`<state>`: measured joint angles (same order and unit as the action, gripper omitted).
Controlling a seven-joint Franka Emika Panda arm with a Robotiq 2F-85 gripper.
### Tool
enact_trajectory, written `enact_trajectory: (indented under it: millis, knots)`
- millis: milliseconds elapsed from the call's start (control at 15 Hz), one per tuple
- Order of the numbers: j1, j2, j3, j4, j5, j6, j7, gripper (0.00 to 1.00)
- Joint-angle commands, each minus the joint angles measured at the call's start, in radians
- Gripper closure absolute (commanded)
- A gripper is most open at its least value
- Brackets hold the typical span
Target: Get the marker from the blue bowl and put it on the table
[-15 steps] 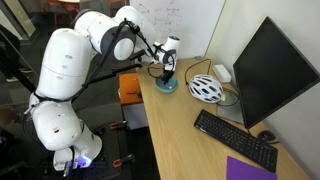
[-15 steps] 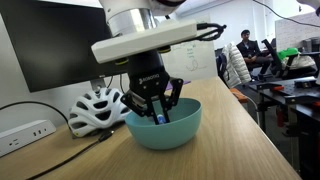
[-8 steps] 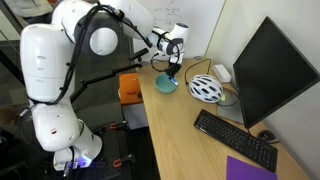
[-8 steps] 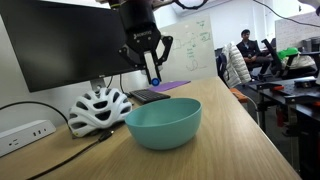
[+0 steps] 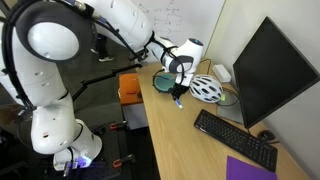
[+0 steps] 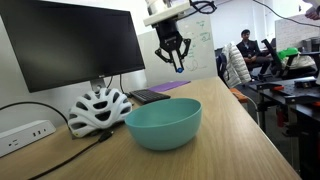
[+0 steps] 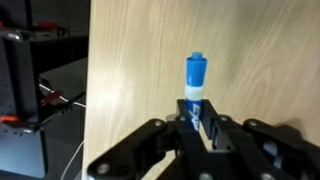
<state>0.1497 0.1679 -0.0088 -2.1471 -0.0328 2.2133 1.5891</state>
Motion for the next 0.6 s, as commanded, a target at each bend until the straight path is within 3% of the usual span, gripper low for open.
enact_trajectory:
  millis: [0, 267, 533]
  knots:
    - [-0.042, -0.055, -0.019, -0.140, -0.032, 0.105, -0.004, 0.95]
    - [-0.056, -0.022, -0.044, -0.240, -0.112, 0.251, 0.054, 0.95]
    - [-0.054, 0.011, -0.047, -0.279, -0.109, 0.349, 0.083, 0.95]
